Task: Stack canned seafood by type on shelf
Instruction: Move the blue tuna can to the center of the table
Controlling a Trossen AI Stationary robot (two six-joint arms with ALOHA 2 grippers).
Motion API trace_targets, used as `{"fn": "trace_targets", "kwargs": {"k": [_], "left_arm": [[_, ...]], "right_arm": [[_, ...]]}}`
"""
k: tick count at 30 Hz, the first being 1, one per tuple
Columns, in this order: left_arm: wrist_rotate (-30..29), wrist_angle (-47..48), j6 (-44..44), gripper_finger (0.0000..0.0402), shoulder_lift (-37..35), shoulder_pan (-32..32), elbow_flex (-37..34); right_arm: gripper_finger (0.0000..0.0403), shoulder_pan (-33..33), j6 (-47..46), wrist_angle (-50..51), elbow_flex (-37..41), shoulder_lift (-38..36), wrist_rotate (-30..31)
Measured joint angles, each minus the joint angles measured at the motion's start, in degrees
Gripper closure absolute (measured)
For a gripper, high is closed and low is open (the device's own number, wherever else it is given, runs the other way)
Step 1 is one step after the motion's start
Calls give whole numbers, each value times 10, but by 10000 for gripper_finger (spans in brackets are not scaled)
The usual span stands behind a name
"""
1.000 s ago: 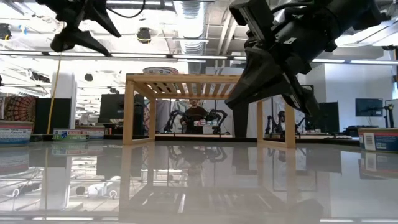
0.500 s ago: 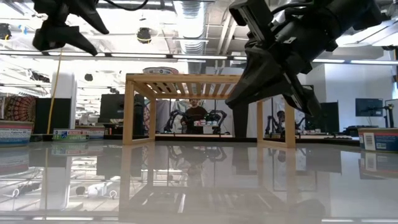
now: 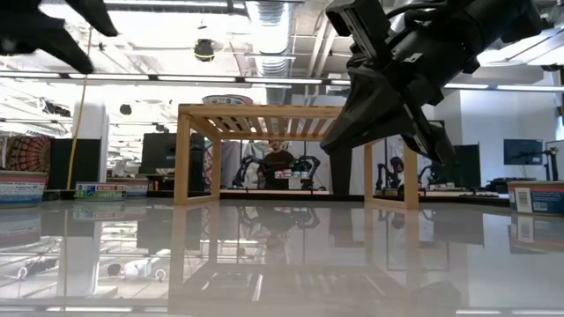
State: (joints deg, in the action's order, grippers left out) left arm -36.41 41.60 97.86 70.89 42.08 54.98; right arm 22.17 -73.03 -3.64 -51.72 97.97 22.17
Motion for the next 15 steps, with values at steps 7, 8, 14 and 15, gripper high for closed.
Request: {"fn": "trace_targets", "kwargs": {"k": [7,8,14,15], "left_arm": [[47,226,115,206,126,21,162],[58,267,138,206,137,21,183],[106,486,307,206,170,17,230],[112,482,313,206,162,11,217]], "right_arm": [[376,20,34,1,0,0,-14],[376,23,44,1,0,0,-14],[376,30,84,1,0,0,-15],[376,30,84,1,0,0,-15]]}}
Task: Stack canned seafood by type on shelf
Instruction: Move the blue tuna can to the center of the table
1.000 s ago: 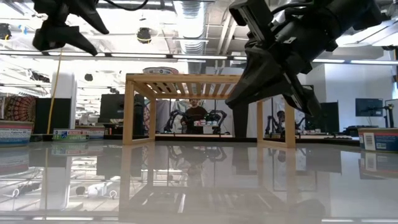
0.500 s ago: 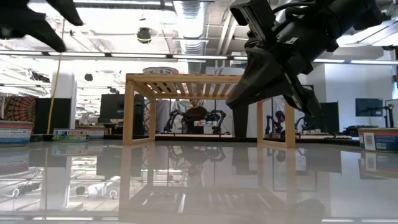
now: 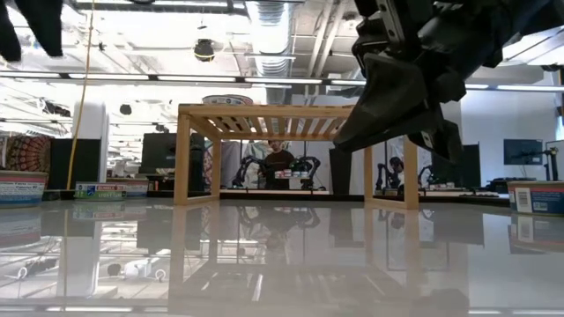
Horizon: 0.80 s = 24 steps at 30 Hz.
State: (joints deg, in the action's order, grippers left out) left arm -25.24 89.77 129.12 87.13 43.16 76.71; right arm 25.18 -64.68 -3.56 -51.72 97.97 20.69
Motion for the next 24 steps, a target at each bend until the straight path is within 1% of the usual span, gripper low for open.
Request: {"fn": "trace_targets", "kwargs": {"k": [3,8,11,16,20,24], "left_arm": [[-1,-25,-20,206,-40,-19,-57],[13,-55,-47,206,-109,-73,-146],[18,-79,-125,206,-159,-112,-191],[60,-98,-260,206,-209,-187,-249],[111,-120,-413,206,-211,-256,-280],[151,-149,-507,206,-191,-310,-312]], "right_arm": [[376,3,3,0,0,0,0],[376,2,11,1,0,0,0],[376,2,11,1,0,0,0],[376,-10,1,1,0,0,0],[376,-22,-15,1,0,0,0],[376,-36,-20,0,0,0,0]]}}
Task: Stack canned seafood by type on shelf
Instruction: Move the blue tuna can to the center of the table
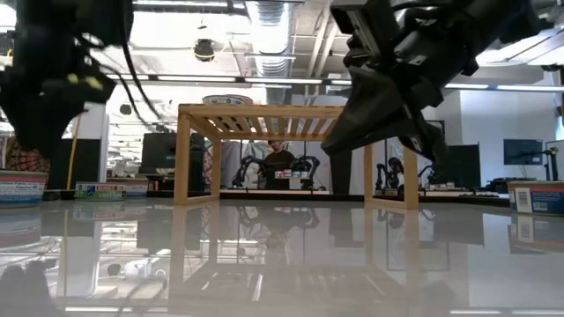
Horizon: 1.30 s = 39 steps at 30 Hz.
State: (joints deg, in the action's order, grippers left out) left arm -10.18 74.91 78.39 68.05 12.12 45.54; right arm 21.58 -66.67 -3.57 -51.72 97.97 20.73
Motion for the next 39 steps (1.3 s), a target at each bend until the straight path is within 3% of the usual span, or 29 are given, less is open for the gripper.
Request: {"fn": "trace_targets", "kwargs": {"k": [5,15,28,33,39], "left_arm": [[45,-21,-29,206,39,-28,-27],[80,-128,-85,205,114,-26,-27],[73,-290,-105,205,126,0,136],[31,-244,-123,205,126,2,199],[27,-139,-77,205,124,7,192]], "right_arm": [[376,-12,-19,-1,0,0,2],[376,-23,-19,-5,0,0,3],[376,-9,-19,-13,0,0,4],[376,-4,-25,-23,0,0,3],[376,-4,-29,-54,0,0,4]]}}
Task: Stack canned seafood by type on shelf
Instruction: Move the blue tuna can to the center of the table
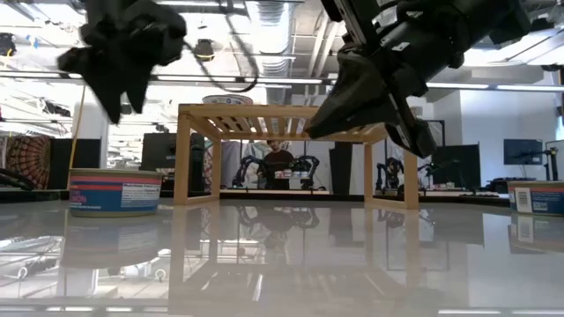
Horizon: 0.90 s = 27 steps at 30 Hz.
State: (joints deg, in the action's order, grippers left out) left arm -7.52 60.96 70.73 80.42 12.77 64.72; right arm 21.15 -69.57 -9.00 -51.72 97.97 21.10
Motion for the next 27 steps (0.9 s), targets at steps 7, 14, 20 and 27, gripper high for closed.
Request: {"fn": "trace_targets", "kwargs": {"k": [7,14,20,27], "left_arm": [[-3,-19,55,205,-55,22,-93],[0,-259,129,206,-121,41,-251],[3,-508,110,206,-117,41,-315],[-11,-579,80,205,-134,38,-315]], "right_arm": [[359,0,0,-10,0,0,0],[353,2,-9,-15,0,0,0],[353,3,-9,-22,0,0,0],[352,3,-10,-21,0,0,-1]]}}
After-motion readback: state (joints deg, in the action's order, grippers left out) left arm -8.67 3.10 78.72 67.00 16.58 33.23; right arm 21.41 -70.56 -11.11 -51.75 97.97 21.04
